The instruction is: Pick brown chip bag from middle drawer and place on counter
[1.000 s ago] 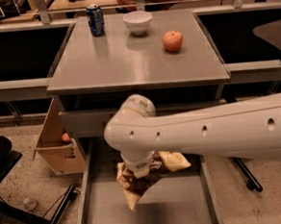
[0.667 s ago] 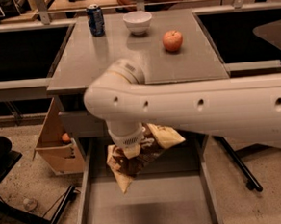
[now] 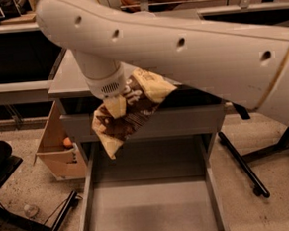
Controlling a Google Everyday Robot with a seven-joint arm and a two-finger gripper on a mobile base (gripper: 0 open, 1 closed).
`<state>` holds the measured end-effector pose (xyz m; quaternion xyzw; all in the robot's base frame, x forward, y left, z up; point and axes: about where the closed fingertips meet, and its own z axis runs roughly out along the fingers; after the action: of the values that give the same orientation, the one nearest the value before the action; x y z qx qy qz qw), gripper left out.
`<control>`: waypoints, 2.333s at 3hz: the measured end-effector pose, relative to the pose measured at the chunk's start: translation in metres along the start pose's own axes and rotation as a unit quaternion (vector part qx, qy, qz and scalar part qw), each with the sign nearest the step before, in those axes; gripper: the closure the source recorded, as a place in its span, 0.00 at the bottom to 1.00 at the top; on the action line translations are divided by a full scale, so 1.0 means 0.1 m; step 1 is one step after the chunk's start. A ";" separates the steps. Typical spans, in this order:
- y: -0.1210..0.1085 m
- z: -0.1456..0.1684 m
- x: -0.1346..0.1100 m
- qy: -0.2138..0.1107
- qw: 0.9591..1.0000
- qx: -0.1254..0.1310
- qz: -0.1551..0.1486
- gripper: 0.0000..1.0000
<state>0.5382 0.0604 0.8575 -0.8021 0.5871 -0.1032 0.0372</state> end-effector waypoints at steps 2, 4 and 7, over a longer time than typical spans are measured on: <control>-0.95 -1.10 0.17 -0.032 0.992 0.093 0.084 1.00; -1.11 -1.13 0.14 -0.051 0.987 0.127 0.082 1.00; -2.60 -1.11 0.19 -0.174 0.945 0.270 -0.059 1.00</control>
Offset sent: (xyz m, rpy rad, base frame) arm 0.0952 0.0121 0.1829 0.1876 -0.2077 -0.2163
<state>0.7634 0.1292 1.0149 -0.8007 0.4732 -0.1187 0.3476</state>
